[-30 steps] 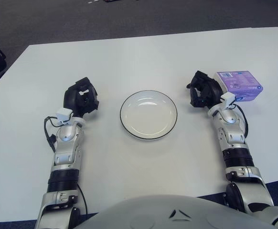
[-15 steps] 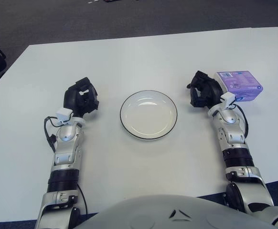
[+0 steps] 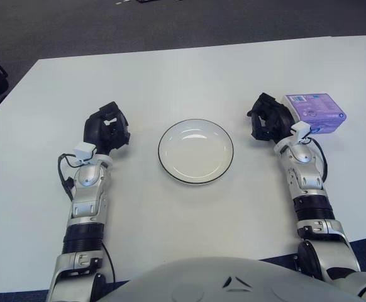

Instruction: Put the tissue paper into the plate.

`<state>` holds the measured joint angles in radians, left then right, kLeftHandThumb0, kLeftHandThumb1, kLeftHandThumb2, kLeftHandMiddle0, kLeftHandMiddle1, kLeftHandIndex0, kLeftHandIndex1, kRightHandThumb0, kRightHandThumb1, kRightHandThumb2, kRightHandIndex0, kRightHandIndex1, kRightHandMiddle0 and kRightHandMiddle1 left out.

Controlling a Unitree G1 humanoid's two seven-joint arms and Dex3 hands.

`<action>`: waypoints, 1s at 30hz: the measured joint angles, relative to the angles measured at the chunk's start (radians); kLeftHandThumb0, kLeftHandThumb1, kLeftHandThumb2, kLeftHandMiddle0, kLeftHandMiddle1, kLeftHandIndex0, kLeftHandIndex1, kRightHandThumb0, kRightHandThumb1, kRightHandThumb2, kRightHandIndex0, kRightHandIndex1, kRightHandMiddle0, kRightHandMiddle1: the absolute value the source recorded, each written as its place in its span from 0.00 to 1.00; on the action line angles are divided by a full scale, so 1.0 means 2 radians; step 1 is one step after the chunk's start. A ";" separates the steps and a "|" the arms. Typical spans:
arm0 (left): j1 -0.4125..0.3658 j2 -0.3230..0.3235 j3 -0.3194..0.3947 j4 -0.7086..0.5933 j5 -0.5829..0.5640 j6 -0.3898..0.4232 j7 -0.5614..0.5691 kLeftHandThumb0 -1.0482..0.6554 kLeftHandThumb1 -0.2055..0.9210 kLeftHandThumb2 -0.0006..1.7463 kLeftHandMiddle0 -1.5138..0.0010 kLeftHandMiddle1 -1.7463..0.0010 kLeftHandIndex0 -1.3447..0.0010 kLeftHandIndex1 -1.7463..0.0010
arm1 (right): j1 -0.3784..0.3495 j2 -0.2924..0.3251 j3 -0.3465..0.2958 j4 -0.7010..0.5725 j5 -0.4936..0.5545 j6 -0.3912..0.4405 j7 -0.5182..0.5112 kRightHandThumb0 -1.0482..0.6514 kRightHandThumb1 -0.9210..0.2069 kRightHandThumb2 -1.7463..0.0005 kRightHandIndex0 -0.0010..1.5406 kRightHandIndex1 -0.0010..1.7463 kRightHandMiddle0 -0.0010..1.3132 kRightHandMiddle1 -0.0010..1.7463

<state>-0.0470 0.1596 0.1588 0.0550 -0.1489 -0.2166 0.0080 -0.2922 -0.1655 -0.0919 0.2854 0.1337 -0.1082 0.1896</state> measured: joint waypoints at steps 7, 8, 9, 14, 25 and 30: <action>0.000 -0.002 -0.001 -0.001 0.000 0.001 0.000 0.37 0.79 0.55 0.10 0.00 0.21 0.00 | 0.008 -0.001 -0.005 -0.032 0.001 0.024 -0.002 0.54 0.45 0.32 0.46 1.00 0.31 0.96; 0.000 -0.002 -0.001 -0.001 0.000 0.002 0.001 0.37 0.79 0.55 0.10 0.00 0.21 0.00 | 0.010 -0.001 -0.006 -0.036 0.001 0.027 -0.002 0.56 0.48 0.30 0.45 1.00 0.32 0.95; 0.000 -0.002 -0.001 -0.001 0.000 0.002 0.001 0.37 0.79 0.55 0.10 0.00 0.21 0.00 | 0.011 -0.001 -0.006 -0.040 0.001 0.029 -0.002 0.57 0.50 0.29 0.44 1.00 0.32 0.95; 0.000 -0.002 -0.001 -0.001 0.000 0.002 0.001 0.37 0.79 0.55 0.10 0.00 0.21 0.00 | 0.014 -0.001 -0.008 -0.051 0.001 0.029 -0.002 0.61 0.51 0.27 0.41 1.00 0.30 0.95; 0.000 -0.002 -0.001 -0.001 0.000 0.004 0.001 0.37 0.79 0.55 0.10 0.00 0.20 0.00 | 0.017 -0.005 -0.007 -0.085 -0.012 0.046 -0.020 0.61 0.48 0.28 0.36 1.00 0.27 0.99; 0.000 -0.002 0.000 -0.001 0.000 0.004 0.001 0.36 0.79 0.55 0.10 0.00 0.21 0.00 | 0.021 -0.005 -0.003 -0.114 -0.023 0.069 -0.032 0.61 0.45 0.31 0.34 1.00 0.25 1.00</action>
<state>-0.0472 0.1554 0.1579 0.0531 -0.1496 -0.2085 0.0107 -0.2504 -0.1763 -0.0982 0.0565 0.0868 0.0289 0.1248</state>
